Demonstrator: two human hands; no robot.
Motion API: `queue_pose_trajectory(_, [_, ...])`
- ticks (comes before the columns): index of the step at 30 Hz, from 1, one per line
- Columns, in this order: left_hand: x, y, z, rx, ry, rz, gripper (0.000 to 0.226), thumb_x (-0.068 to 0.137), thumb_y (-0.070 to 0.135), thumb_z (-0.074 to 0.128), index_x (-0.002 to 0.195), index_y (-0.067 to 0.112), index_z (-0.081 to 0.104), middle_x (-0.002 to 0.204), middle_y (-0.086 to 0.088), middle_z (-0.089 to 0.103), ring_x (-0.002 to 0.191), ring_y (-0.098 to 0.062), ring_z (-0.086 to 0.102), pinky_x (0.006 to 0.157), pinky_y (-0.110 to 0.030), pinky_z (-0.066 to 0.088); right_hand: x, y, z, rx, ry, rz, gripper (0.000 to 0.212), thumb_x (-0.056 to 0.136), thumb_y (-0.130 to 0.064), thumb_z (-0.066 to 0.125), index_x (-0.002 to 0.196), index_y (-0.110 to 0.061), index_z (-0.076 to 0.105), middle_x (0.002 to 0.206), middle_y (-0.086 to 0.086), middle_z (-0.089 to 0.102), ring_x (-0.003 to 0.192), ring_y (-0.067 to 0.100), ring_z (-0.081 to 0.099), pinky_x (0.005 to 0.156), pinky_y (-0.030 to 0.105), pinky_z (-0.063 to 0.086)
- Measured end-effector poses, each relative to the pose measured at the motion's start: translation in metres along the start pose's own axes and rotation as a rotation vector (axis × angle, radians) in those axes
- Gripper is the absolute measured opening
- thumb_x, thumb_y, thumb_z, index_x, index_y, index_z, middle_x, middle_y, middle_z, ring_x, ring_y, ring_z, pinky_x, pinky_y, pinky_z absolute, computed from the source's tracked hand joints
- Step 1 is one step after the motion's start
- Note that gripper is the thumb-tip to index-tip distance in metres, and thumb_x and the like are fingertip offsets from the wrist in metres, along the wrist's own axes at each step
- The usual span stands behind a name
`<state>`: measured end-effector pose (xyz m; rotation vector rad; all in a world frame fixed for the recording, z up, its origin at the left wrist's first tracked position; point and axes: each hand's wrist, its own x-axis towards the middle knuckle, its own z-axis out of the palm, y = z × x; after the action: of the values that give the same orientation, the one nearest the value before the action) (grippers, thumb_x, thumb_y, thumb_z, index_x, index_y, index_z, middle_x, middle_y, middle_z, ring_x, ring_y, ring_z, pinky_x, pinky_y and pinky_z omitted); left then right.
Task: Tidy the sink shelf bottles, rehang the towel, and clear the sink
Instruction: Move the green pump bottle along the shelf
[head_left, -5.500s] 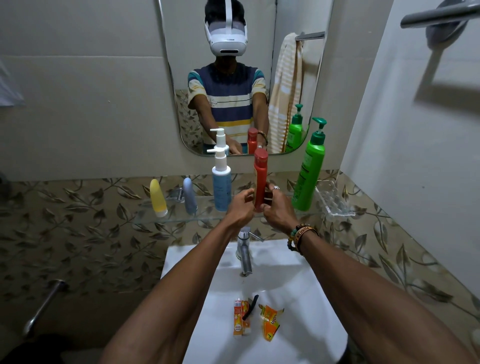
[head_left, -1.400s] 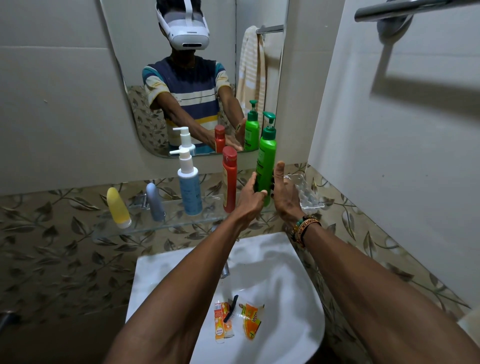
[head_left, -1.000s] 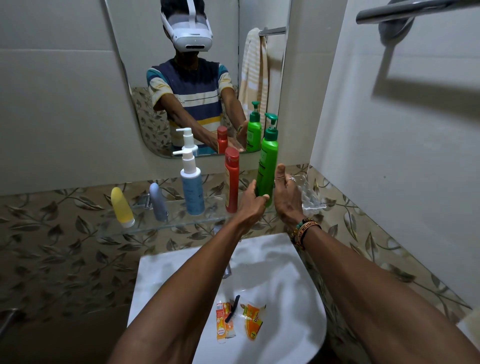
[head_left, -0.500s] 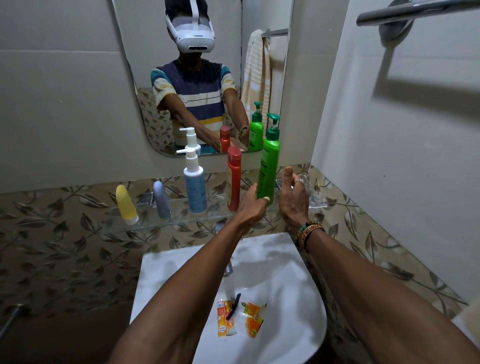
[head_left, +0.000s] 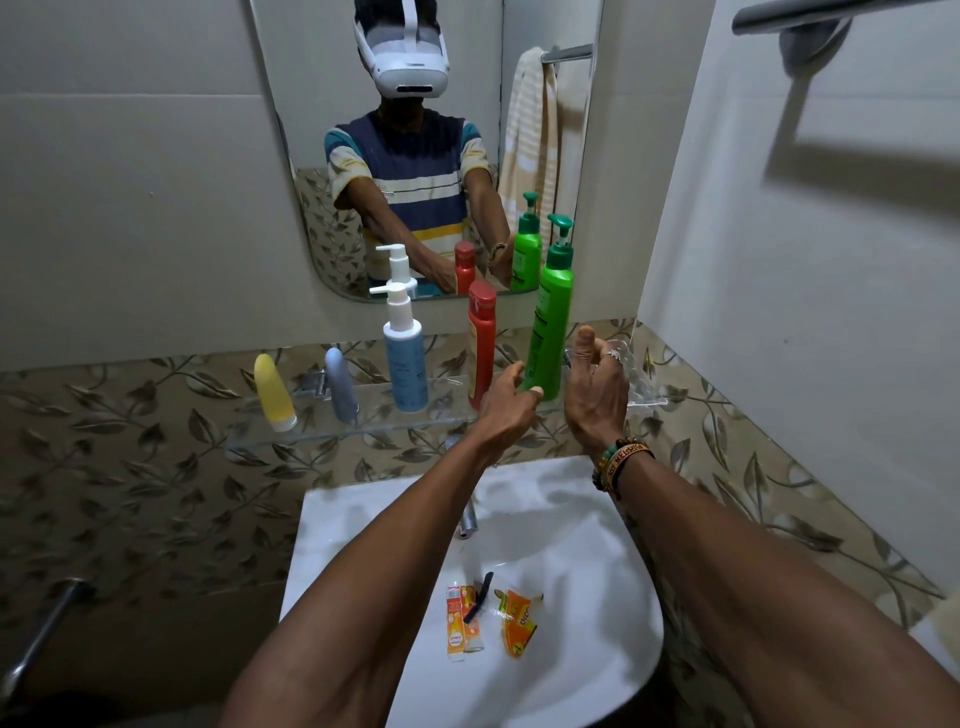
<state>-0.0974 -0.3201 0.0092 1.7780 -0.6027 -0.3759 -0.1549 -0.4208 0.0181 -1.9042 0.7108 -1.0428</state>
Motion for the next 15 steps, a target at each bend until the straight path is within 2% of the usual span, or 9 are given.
queue_pose_trajectory(2, [-0.002,-0.001,-0.001,0.005,0.013,0.006,0.059,0.100,0.010,0.050,0.154,0.012,0.028,0.153,-0.015,0.040,0.074,0.007,0.048,0.048,-0.004,0.043,-0.001,0.001,0.001,-0.008,0.026,-0.020,0.070,0.098,-0.066,0.021,0.113,-0.012,0.064,0.101,0.004,0.068,0.089,0.021,0.062,0.072,0.031,0.044])
queue_pose_trajectory(4, [-0.006,-0.002,-0.002,0.013,0.029,0.017,0.056,0.100,0.011,0.051,0.152,0.009,0.032,0.143,-0.017,0.050,0.074,0.005,0.051,0.054,-0.008,0.047,-0.002,0.001,0.003,-0.016,0.060,-0.032,0.069,0.099,-0.065,0.021,0.104,-0.011,0.064,0.091,0.004,0.066,0.083,0.022,0.061,0.067,0.030,0.037])
queue_pose_trajectory(7, [-0.014,-0.002,-0.004,0.006,0.054,0.035,0.046,0.100,0.011,0.051,0.144,0.005,0.044,0.131,-0.016,0.059,0.078,-0.003,0.059,0.076,-0.032,0.059,-0.004,0.001,0.004,-0.019,0.100,-0.040,0.062,0.098,-0.067,0.020,0.081,-0.020,0.056,0.073,-0.005,0.055,0.069,0.017,0.054,0.063,0.029,0.031])
queue_pose_trajectory(9, [-0.018,-0.002,-0.005,-0.011,0.076,0.024,0.040,0.099,0.010,0.052,0.139,0.004,0.050,0.128,-0.015,0.061,0.089,-0.016,0.065,0.089,-0.045,0.058,-0.005,0.002,0.004,-0.018,0.114,-0.048,0.057,0.096,-0.069,0.017,0.071,-0.026,0.045,0.068,-0.009,0.049,0.063,0.009,0.047,0.060,0.029,0.029])
queue_pose_trajectory(11, [-0.020,-0.003,-0.006,-0.038,0.091,0.000,0.036,0.099,0.010,0.053,0.134,0.003,0.053,0.123,-0.016,0.063,0.098,-0.026,0.067,0.092,-0.046,0.057,-0.005,0.004,0.005,-0.015,0.111,-0.046,0.062,0.095,-0.071,0.015,0.071,-0.023,0.045,0.066,-0.006,0.049,0.062,0.008,0.046,0.059,0.030,0.029])
queue_pose_trajectory(13, [-0.024,-0.005,-0.005,-0.056,0.094,-0.019,0.033,0.098,0.010,0.054,0.131,0.003,0.054,0.116,-0.017,0.065,0.099,-0.029,0.068,0.092,-0.046,0.057,-0.006,0.007,0.006,-0.017,0.108,-0.045,0.066,0.095,-0.072,0.014,0.071,-0.019,0.045,0.064,-0.004,0.049,0.060,0.012,0.046,0.058,0.030,0.028])
queue_pose_trajectory(15, [-0.028,-0.007,-0.005,-0.061,0.098,-0.026,0.031,0.098,0.010,0.054,0.128,0.003,0.056,0.114,-0.017,0.066,0.099,-0.030,0.068,0.092,-0.045,0.057,-0.008,0.009,0.007,-0.019,0.099,-0.048,0.061,0.096,-0.070,0.015,0.067,-0.022,0.041,0.062,-0.004,0.047,0.058,0.015,0.045,0.057,0.030,0.027])
